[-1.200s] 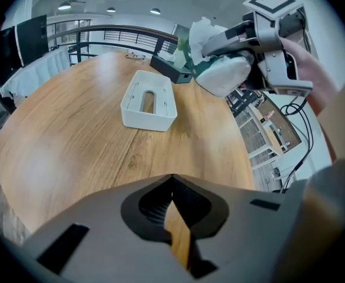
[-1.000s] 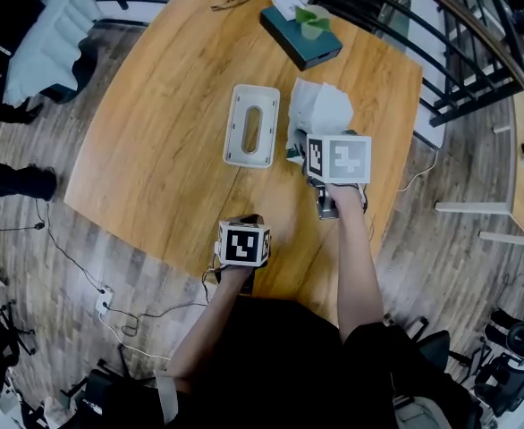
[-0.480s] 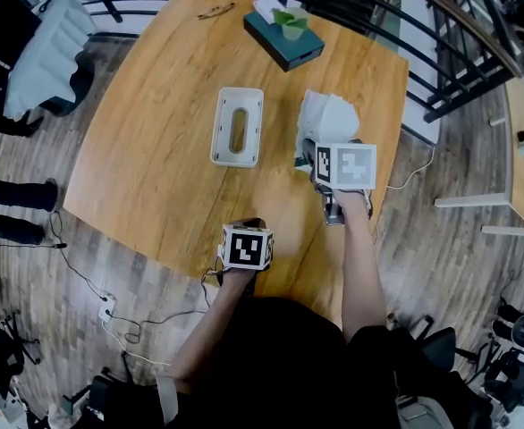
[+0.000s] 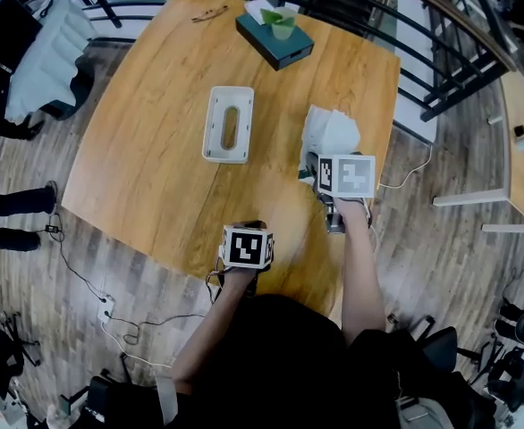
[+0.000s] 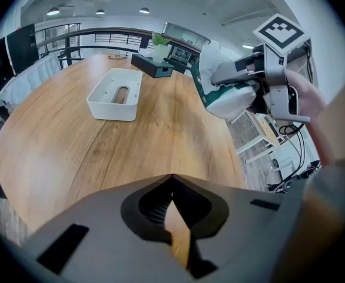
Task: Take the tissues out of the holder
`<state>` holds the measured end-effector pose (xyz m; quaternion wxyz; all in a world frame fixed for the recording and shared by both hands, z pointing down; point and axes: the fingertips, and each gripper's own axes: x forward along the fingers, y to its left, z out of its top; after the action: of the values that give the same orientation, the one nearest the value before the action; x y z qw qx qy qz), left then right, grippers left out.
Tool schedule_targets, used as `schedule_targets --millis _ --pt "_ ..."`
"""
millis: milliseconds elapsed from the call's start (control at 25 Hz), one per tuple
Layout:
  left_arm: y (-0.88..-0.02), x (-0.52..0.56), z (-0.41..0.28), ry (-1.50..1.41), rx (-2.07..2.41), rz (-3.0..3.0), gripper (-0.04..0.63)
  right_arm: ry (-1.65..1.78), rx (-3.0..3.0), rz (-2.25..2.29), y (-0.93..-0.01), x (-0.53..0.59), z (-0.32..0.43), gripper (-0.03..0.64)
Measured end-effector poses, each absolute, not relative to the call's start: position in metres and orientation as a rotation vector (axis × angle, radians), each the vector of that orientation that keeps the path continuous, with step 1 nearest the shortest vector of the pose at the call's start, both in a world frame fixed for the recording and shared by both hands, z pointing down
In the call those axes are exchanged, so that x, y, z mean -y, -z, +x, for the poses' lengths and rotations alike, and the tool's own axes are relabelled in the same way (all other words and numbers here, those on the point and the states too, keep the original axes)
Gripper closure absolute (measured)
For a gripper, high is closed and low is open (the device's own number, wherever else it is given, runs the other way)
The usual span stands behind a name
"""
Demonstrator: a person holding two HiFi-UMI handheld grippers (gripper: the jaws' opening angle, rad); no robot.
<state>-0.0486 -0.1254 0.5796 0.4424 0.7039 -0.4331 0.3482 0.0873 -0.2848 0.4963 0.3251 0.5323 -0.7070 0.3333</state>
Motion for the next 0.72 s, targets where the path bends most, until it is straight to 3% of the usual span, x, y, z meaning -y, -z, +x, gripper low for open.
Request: schedule_targets --millis 720 --pt "-0.577 0.119 -0.014 -0.914 1.043 1.773 0.588 -0.963 1.784 1.448 -0.527 0.254 0.148 0.333"
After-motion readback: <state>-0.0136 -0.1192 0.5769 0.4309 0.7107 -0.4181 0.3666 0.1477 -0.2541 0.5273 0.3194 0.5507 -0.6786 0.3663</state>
